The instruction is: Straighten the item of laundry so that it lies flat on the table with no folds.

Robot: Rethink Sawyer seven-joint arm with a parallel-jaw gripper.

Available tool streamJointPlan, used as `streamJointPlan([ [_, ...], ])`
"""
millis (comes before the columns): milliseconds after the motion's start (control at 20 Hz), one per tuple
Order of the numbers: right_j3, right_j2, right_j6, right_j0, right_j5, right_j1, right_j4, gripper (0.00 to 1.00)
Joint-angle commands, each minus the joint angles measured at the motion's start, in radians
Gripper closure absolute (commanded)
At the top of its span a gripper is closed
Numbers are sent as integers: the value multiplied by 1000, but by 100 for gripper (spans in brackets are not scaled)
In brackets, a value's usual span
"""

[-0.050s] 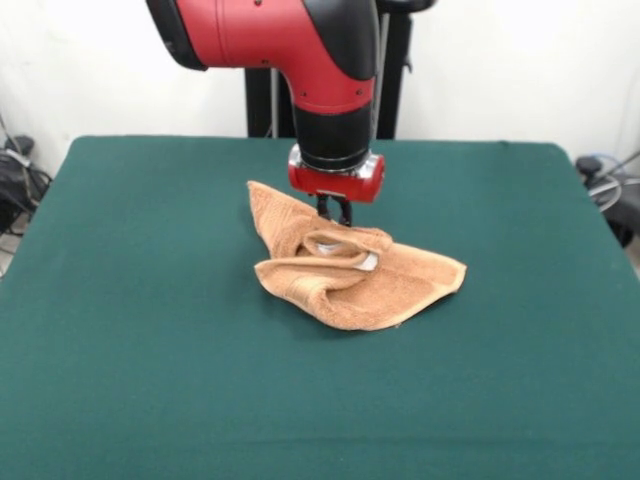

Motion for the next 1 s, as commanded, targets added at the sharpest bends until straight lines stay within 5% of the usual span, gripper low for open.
streamJointPlan([
  [50,-63,-5,25,7,-79,70,-69,0],
  [700,-70,14,27,10,-16,42,-29,0],
  [1000,-14,62,-10,-37,69,-62,3,0],
])
